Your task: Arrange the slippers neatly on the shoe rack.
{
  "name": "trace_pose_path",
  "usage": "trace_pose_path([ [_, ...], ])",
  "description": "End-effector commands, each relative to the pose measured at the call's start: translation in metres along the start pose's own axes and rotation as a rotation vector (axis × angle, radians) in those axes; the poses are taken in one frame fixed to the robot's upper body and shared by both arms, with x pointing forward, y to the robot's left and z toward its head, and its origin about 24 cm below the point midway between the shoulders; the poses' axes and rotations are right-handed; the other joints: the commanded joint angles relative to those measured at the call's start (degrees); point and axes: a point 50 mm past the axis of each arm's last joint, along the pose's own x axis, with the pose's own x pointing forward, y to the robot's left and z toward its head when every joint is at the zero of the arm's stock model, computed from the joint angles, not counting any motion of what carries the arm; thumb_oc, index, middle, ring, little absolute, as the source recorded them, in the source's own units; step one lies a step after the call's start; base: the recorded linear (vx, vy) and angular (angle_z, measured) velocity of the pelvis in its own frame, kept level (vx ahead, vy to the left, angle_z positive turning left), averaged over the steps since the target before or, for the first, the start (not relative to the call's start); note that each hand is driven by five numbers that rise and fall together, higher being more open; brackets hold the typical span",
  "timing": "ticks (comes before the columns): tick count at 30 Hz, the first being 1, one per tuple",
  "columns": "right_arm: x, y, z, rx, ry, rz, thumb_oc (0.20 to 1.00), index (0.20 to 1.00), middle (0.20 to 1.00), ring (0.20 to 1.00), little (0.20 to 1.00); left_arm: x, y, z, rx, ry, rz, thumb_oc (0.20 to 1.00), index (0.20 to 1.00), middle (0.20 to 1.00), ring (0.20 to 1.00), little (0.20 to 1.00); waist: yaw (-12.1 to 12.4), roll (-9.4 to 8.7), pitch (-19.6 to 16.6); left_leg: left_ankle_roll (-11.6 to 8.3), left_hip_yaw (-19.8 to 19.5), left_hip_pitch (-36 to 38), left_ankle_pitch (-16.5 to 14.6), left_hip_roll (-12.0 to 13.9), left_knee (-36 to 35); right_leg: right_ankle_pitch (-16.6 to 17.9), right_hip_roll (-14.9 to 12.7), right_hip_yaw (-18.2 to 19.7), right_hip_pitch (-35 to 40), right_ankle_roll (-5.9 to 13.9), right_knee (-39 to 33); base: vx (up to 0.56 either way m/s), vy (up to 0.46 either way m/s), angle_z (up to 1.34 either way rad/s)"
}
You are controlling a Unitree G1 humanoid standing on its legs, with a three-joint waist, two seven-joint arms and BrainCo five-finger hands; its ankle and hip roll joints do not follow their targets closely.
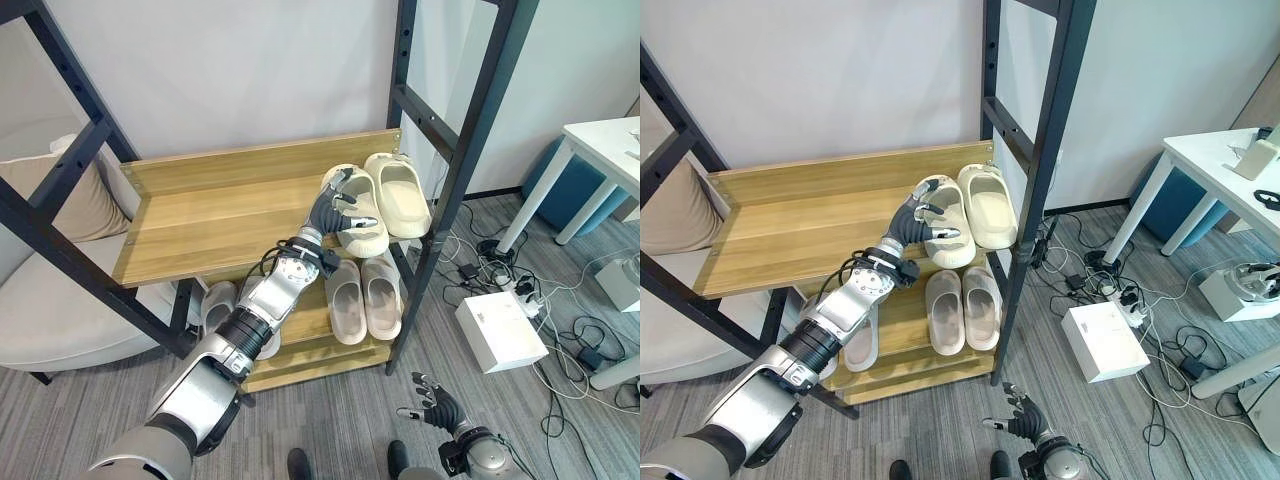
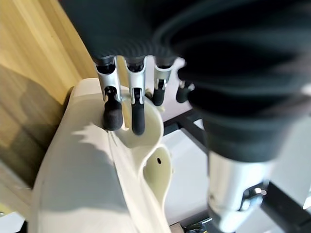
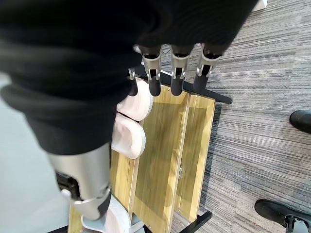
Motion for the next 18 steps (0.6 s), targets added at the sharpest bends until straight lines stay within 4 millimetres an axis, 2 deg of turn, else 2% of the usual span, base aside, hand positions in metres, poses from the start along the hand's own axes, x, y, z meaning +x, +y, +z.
trace_pose_path([
  [1, 0.009, -0.005, 0.038, 0.040, -0.174, -0.035, 1.000, 1.000, 1.000, 1.000, 1.000, 0.014, 0.013, 0.045, -0.092, -0.193, 0.071, 1.000, 1.000, 1.000, 1.000, 1.000, -0.51, 0.74, 3.29, -1.69, -0.70, 6.17, -6.74, 1.05, 0.08, -4.13, -1.48, -1.60, 2.58, 3.68, 0.10, 0.00, 0.000, 0.00],
  [4, 0.009, -0.004, 0.038, 0.057, -0.179, -0.042, 1.000, 1.000, 1.000, 1.000, 1.000, -0.010, 0.028, 0.059, -0.291, -0.317, 0.102, 1.000, 1.000, 1.000, 1.000, 1.000, 0.72, 0.47, 3.20, -1.63, -1.23, 6.16, -6.70, 1.04, 0.08, -4.11, -1.52, -2.16, 2.94, 3.57, 0.10, 0.00, 0.000, 0.00],
  [5, 0.009, -0.004, 0.038, 0.057, -0.178, -0.040, 1.000, 1.000, 1.000, 1.000, 1.000, -0.010, 0.028, 0.058, -0.291, -0.315, 0.102, 1.000, 1.000, 1.000, 1.000, 1.000, 0.66, 0.46, 3.13, -1.64, -1.23, 6.16, -6.71, 1.04, 0.08, -4.12, -1.52, -2.16, 2.95, 3.57, 0.10, 0.00, 0.000, 0.00],
  [6, 0.009, -0.001, 0.036, 0.070, -0.174, -0.036, 1.000, 1.000, 1.000, 1.000, 1.000, -0.027, 0.036, 0.066, -0.390, -0.396, 0.097, 1.000, 1.000, 1.000, 1.000, 1.000, 1.32, 0.26, 2.96, -1.61, -1.48, 6.17, -6.68, 0.99, 0.08, -4.15, -1.51, -2.41, 3.20, 3.53, 0.10, -0.01, 0.016, 0.08],
  [10, 0.009, 0.006, 0.032, 0.084, -0.161, -0.012, 1.000, 1.000, 1.000, 1.000, 1.000, -0.060, 0.042, 0.077, -0.579, -0.522, 0.015, 1.000, 1.000, 1.000, 1.000, 1.000, 2.56, -0.18, 2.46, -1.64, -1.90, 6.28, -6.61, 0.98, 0.08, -4.27, -1.49, -2.72, 3.63, 3.43, 0.10, -0.01, 0.019, 0.13],
  [13, 0.011, 0.012, 0.033, 0.087, -0.160, 0.016, 1.000, 1.000, 1.000, 1.000, 1.000, -0.076, 0.035, 0.080, -0.650, -0.547, -0.129, 1.000, 1.000, 1.000, 1.000, 1.000, 3.22, -0.37, 2.10, -1.76, -2.17, 6.22, -6.53, 1.10, 0.08, -4.30, -1.49, -3.14, 3.89, 3.34, 0.10, -0.01, 0.001, 0.06],
  [14, 0.011, 0.014, 0.034, 0.085, -0.160, 0.036, 1.000, 1.000, 1.000, 1.000, 1.000, -0.088, 0.026, 0.083, -0.679, -0.559, -0.280, 1.000, 1.000, 1.000, 1.000, 1.000, 3.64, -0.41, 1.81, -1.83, -2.39, 6.20, -6.56, 1.05, 0.08, -4.33, -1.45, -3.29, 3.99, 3.33, 0.10, 0.00, 0.000, 0.00],
  [15, 0.011, 0.015, 0.034, 0.085, -0.159, 0.037, 1.000, 1.000, 1.000, 1.000, 1.000, -0.088, 0.026, 0.082, -0.679, -0.558, -0.281, 1.000, 1.000, 1.000, 1.000, 1.000, 3.62, -0.45, 1.74, -1.83, -2.37, 6.19, -6.56, 1.05, 0.08, -4.34, -1.46, -3.28, 3.98, 3.33, 0.10, 0.00, 0.000, 0.00],
  [16, 0.010, 0.016, 0.034, 0.080, -0.158, 0.058, 1.000, 1.000, 1.000, 1.000, 1.000, -0.100, 0.012, 0.079, -0.726, -0.517, -0.463, 1.000, 1.000, 1.000, 1.000, 1.000, 3.96, -0.38, 1.46, -1.85, -2.47, 6.28, -6.63, 1.04, 0.08, -4.33, -1.42, -3.44, 4.11, 3.38, 0.10, 0.00, 0.000, 0.00],
  [18, 0.010, 0.016, 0.033, 0.072, -0.156, 0.070, 1.000, 1.000, 1.000, 1.000, 1.000, -0.105, 0.005, 0.073, -0.737, -0.478, -0.530, 1.000, 1.000, 1.000, 1.000, 1.000, 4.09, -0.39, 1.34, -1.83, -2.49, 6.27, -6.65, 1.06, 0.08, -4.36, -1.42, -3.47, 4.12, 3.40, 0.10, 0.00, 0.000, 0.00],
])
